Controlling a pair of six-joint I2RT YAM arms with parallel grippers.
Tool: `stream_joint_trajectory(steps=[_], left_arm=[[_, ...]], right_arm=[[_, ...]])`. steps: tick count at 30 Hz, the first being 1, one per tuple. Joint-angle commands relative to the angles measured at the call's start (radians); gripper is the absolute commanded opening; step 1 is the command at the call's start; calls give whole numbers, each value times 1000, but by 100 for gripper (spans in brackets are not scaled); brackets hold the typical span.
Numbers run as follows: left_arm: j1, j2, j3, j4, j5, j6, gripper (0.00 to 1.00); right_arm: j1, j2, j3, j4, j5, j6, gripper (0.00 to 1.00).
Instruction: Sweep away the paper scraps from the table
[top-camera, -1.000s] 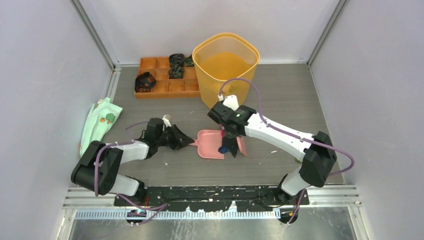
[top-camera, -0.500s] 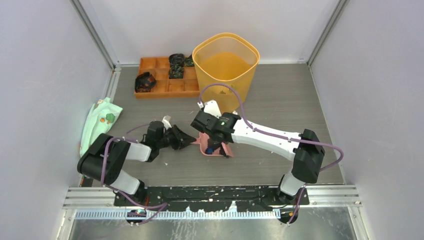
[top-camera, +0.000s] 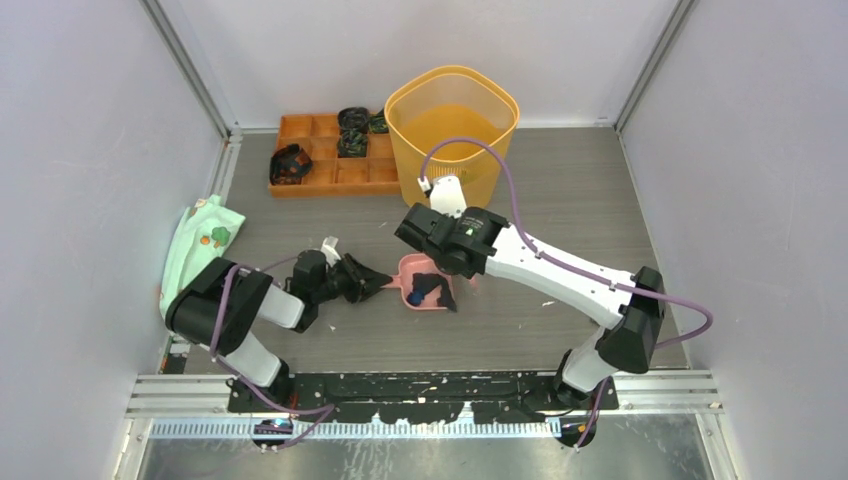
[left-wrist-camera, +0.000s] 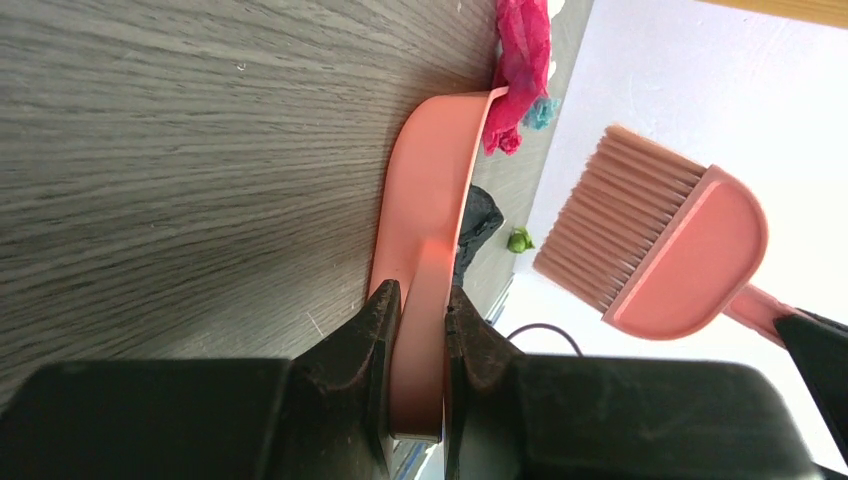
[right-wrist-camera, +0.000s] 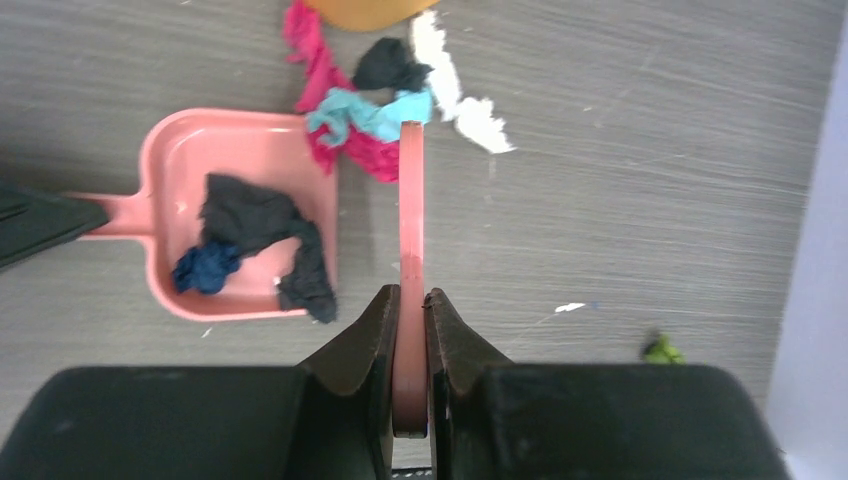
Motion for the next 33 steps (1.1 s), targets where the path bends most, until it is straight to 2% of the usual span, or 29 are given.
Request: stream_joint_trajectory(steps=[1, 9, 16, 23, 33], left_arm=[[-1, 78, -35, -86, -190, -2, 0], [-1, 141, -8, -36, -225, -45, 1], [-1, 207, -14, 38, -241, -94, 1], [-1, 279, -24, 124, -208, -119, 0], [-12, 352, -79, 324, -110, -145, 1]], right_arm=[[-60, -18, 13, -30, 133, -46, 1], [-171, 44, -33, 178, 1, -216, 1], [-181, 153, 4, 238, -128, -287, 1], [-123, 174, -2, 223, -231, -288, 1], [-1, 112, 15, 191, -193, -229, 1]])
